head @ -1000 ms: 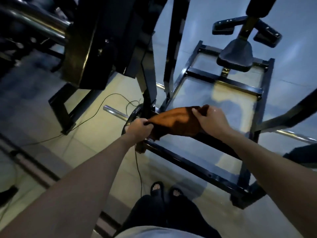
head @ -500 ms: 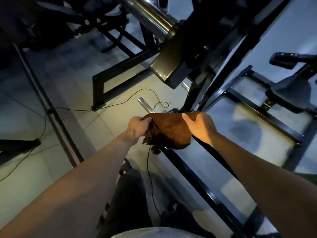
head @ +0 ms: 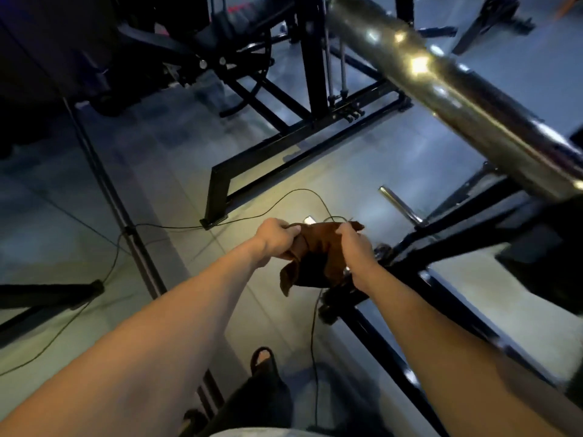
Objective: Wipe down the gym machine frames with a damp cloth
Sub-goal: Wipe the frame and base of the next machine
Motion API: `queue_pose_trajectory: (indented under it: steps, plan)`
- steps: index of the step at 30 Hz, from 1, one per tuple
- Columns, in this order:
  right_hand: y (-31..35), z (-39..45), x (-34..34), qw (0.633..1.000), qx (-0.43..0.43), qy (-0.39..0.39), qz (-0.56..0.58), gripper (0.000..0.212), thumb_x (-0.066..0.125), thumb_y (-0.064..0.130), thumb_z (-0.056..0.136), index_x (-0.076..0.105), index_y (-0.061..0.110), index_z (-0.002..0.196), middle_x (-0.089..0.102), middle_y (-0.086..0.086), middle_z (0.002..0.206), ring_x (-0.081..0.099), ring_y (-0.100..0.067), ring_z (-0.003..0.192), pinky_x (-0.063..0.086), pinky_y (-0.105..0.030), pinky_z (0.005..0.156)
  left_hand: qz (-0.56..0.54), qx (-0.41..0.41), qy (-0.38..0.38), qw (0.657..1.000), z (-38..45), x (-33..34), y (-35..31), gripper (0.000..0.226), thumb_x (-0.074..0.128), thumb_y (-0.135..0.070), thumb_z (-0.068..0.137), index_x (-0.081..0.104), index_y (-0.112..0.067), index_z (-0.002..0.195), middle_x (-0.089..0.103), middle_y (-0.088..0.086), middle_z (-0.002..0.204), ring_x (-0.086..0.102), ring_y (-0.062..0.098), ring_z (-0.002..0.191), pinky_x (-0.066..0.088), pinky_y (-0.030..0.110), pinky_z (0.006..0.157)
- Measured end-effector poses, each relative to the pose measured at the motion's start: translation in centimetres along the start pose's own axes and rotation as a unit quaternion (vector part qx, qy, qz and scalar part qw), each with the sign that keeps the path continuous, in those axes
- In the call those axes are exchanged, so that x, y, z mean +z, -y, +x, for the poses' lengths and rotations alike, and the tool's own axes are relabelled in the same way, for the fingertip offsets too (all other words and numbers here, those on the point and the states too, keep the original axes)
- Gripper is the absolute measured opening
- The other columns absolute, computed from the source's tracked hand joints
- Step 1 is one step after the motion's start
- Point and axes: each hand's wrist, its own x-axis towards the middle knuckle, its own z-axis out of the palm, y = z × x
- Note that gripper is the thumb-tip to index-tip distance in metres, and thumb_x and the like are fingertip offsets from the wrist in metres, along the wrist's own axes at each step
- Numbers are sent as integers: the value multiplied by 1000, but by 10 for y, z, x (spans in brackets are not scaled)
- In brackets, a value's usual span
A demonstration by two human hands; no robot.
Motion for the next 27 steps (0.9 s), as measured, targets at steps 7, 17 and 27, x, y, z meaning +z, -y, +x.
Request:
queue_pose_trajectory:
  steps: [7,17,27]
  plan:
    - [42,23,82,995,-70,31,-61,24,53,36,106,65,20,119,70,0,103,63,-11,93,46,-24,65,-66,-31,35,997,46,-66,-15,31,58,-29,105,73,-2,112,73,11,83,73,21,78,64,29,67]
    - [115,90,121,949,-232,49,-209,10,60,31,103,65,24,107,66,10,92,63,-9,87,42,-18,64,-157,-19,-10,987,115,-94,-67,36,52,-28,108,70,2,115,71,14,86,71,24,76,65,41,78]
    - [157,153,166,980,-124,119,-98,48,51,1,102,47,11,148,72,-4,106,74,-21,90,62,-36,84,9,24,64,998,207,-162,-86,20,52,1,94,67,-11,88,62,12,81,61,25,80,55,40,77]
